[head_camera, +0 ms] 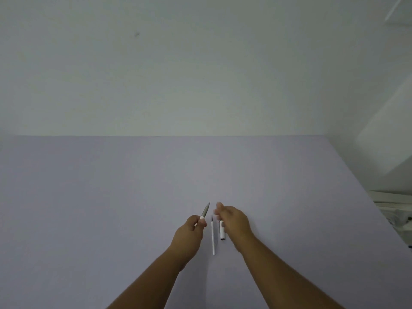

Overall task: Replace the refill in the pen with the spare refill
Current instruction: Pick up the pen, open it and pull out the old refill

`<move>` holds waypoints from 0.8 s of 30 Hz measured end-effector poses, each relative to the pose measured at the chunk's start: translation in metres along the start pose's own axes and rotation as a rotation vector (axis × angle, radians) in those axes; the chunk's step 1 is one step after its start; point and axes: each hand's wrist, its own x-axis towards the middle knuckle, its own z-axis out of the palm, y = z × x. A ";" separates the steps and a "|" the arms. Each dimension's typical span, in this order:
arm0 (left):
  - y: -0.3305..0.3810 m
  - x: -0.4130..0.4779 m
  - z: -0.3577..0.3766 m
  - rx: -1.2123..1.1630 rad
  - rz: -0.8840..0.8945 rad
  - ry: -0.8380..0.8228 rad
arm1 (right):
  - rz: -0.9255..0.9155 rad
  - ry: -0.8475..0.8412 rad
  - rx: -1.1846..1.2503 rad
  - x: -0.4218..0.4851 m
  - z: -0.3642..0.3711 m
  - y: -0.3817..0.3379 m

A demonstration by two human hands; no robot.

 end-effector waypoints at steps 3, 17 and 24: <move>0.009 -0.003 0.004 0.160 0.113 0.035 | -0.028 -0.109 0.130 -0.009 0.004 -0.015; 0.034 -0.019 -0.013 -0.013 0.051 -0.149 | -0.058 -0.290 0.320 -0.023 -0.028 -0.036; 0.036 -0.025 -0.014 0.044 0.101 -0.115 | -0.045 -0.337 0.472 -0.030 -0.037 -0.038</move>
